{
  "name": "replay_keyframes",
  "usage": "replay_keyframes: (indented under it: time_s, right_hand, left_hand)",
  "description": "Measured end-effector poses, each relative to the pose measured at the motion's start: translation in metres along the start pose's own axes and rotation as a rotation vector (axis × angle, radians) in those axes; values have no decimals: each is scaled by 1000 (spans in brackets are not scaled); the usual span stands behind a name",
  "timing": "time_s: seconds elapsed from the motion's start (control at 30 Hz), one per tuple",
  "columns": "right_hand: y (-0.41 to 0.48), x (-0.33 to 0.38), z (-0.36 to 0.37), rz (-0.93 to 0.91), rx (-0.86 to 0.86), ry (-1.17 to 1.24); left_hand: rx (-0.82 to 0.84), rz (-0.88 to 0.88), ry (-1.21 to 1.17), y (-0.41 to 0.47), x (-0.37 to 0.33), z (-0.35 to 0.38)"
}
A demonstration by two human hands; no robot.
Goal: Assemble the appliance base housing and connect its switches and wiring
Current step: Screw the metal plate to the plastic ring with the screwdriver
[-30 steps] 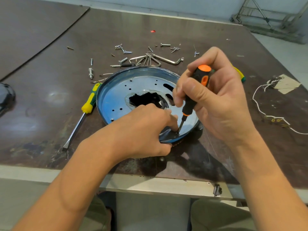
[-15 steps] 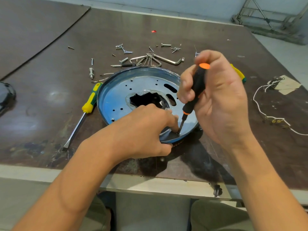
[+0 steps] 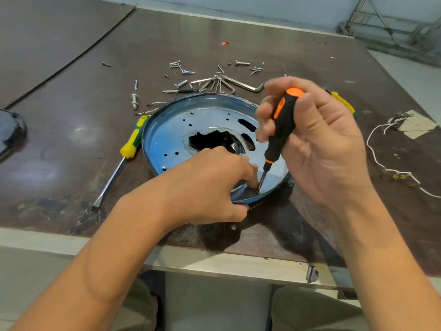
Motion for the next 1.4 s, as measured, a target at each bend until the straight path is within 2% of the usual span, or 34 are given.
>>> replay_keyframes:
  time_s: [0.17,0.33,0.53,0.7,0.9,1.03,1.13,1.27,1.4]
  right_hand:
    - [1,-3,2,-99,-67,-71]
    - [1,-3,3,21,-3,56]
    - [1,-4,6,-105,-68,-112]
    - [3,-6,2,17,-59,55]
    - [3,-6,0,-76,-135,-41]
    - [3,-7,2,20,-66,68]
    - [-1,-3,4,-13,3,-5]
    - [1,-3,6,-65,-77,-42]
    - [3,-5,4,33,-60,76]
  left_hand:
    - [0,4,6,0,0,0]
    - [1,1,14,0,0,0]
    - [15,-1,1,0,1,0]
    - [9,-1,-2,1,1,1]
    - [-3,5,-1,0,1,0]
    - [-8,10,0,0,0,0]
    - [6,14,-3,1,1,0]
    - [-2,12,-7,0,1,0]
    - [-10,16,10,1,1,0]
Point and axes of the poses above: each hand's wrist, its own y-axis towards the middle knuckle, its own z-axis out of the palm, x = y × z, the point moved 3 cm from there along y, towards the middle knuckle, and after that the axes turned 3 degrees about -z, right-handed, at the moved point
